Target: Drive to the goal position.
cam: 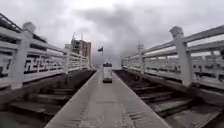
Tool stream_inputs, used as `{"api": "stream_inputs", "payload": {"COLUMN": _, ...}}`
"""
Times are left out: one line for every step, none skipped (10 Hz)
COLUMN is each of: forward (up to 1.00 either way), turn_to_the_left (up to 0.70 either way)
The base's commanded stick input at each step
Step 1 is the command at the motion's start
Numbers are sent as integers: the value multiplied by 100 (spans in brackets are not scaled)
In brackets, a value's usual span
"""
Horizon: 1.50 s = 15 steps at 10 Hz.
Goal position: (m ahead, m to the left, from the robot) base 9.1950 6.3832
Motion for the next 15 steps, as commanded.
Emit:
{"api": "stream_inputs", "payload": {"forward": 69, "turn_to_the_left": 1}}
{"api": "stream_inputs", "payload": {"forward": 69, "turn_to_the_left": 1}}
{"api": "stream_inputs", "payload": {"forward": 69, "turn_to_the_left": 1}}
{"api": "stream_inputs", "payload": {"forward": 69, "turn_to_the_left": 1}}
{"api": "stream_inputs", "payload": {"forward": 69, "turn_to_the_left": 1}}
{"api": "stream_inputs", "payload": {"forward": 69, "turn_to_the_left": 1}}
{"api": "stream_inputs", "payload": {"forward": 69, "turn_to_the_left": 1}}
{"api": "stream_inputs", "payload": {"forward": 69, "turn_to_the_left": 1}}
{"api": "stream_inputs", "payload": {"forward": 69, "turn_to_the_left": 7}}
{"api": "stream_inputs", "payload": {"forward": 69, "turn_to_the_left": 13}}
{"api": "stream_inputs", "payload": {"forward": 69, "turn_to_the_left": 6}}
{"api": "stream_inputs", "payload": {"forward": 69, "turn_to_the_left": 1}}
{"api": "stream_inputs", "payload": {"forward": 69, "turn_to_the_left": 1}}
{"api": "stream_inputs", "payload": {"forward": 69, "turn_to_the_left": 1}}
{"api": "stream_inputs", "payload": {"forward": 69, "turn_to_the_left": 1}}
